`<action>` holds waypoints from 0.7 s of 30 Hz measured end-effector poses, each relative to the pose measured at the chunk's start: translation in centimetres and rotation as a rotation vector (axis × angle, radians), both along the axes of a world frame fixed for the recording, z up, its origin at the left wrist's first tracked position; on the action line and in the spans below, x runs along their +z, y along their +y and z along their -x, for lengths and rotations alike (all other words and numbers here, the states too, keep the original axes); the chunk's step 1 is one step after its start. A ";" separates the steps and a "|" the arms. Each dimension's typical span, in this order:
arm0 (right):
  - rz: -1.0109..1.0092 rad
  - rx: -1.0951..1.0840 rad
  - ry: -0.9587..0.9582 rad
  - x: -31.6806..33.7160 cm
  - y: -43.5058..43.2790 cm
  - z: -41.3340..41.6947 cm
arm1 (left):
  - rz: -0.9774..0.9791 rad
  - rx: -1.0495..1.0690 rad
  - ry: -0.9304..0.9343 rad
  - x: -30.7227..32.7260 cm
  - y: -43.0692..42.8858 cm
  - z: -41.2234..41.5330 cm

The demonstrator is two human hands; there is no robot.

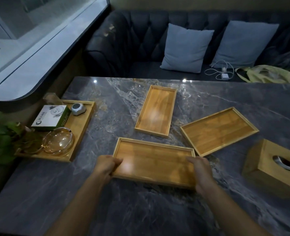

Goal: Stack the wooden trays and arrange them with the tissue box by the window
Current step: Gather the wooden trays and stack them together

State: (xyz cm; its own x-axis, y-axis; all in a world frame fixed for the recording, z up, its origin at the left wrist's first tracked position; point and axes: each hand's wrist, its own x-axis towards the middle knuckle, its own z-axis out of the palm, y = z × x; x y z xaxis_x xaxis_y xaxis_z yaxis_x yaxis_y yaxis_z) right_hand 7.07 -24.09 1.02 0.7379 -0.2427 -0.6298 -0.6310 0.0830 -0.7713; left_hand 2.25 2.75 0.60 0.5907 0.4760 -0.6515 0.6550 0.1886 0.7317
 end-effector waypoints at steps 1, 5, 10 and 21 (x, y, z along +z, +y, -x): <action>0.004 0.007 -0.009 0.0 0.0 0.0 | -0.052 -0.033 -0.055 0.6 -0.1 0.0; -0.006 0.030 -0.033 0.6 -0.6 -0.4 | -0.295 -0.249 -0.349 4.5 0.3 -0.4; 0.309 0.433 -0.404 3.1 -1.4 -1.9 | -0.277 -0.413 -0.521 11.0 1.0 -1.5; 0.233 0.251 -0.780 7.6 0.9 -4.1 | 0.010 -0.307 -0.958 21.6 2.6 -9.3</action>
